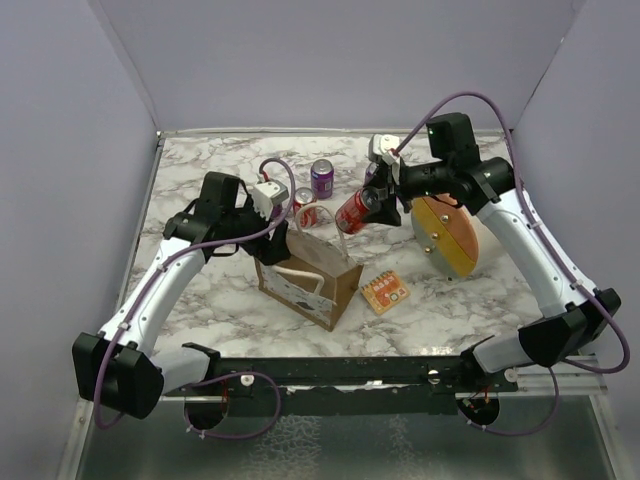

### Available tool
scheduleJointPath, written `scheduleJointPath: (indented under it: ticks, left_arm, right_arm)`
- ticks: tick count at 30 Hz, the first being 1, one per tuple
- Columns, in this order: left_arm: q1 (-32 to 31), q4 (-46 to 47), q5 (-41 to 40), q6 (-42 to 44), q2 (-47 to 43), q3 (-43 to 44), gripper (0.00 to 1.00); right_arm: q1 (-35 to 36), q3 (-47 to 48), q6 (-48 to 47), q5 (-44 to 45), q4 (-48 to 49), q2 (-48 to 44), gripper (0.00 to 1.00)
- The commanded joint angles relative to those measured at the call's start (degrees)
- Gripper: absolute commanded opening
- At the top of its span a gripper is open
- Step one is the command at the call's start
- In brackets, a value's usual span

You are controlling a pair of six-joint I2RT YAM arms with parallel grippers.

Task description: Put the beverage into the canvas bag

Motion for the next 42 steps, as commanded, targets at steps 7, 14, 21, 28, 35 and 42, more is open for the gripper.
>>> scheduleJointPath:
  ticks: [7, 14, 21, 28, 35, 42]
  left_arm:
    - [0.1, 9.7, -3.9, 2.9, 3.9, 0.8, 0.74]
    - [0.1, 13.3, 0.0, 6.3, 9.1, 3.2, 0.75]
    - [0.0, 11.1, 6.0, 16.5, 13.5, 6.9, 0.78]
    - [-0.8, 3.7, 12.5, 26.2, 17.8, 9.6, 0.78]
    - [-1.3, 3.7, 12.9, 27.3, 20.1, 10.0, 0.6]
    - [-1.3, 13.1, 10.5, 16.2, 17.7, 6.0, 0.27]
  right_arm:
    - [11.8, -1.6, -1.7, -0.2, -1.0, -3.2, 0.18]
    - [13.9, -6.7, -1.3, -1.3, 2.0, -2.4, 0.16]
    - [13.9, -9.6, 0.1, -2.0, 4.7, -4.2, 0.15]
    - [13.9, -10.2, 1.6, 0.4, 6.5, -4.9, 0.15]
    - [13.9, -8.9, 2.9, 2.6, 7.2, -5.1, 0.14]
    - [13.9, -8.5, 2.8, 5.1, 6.6, -6.0, 0.14]
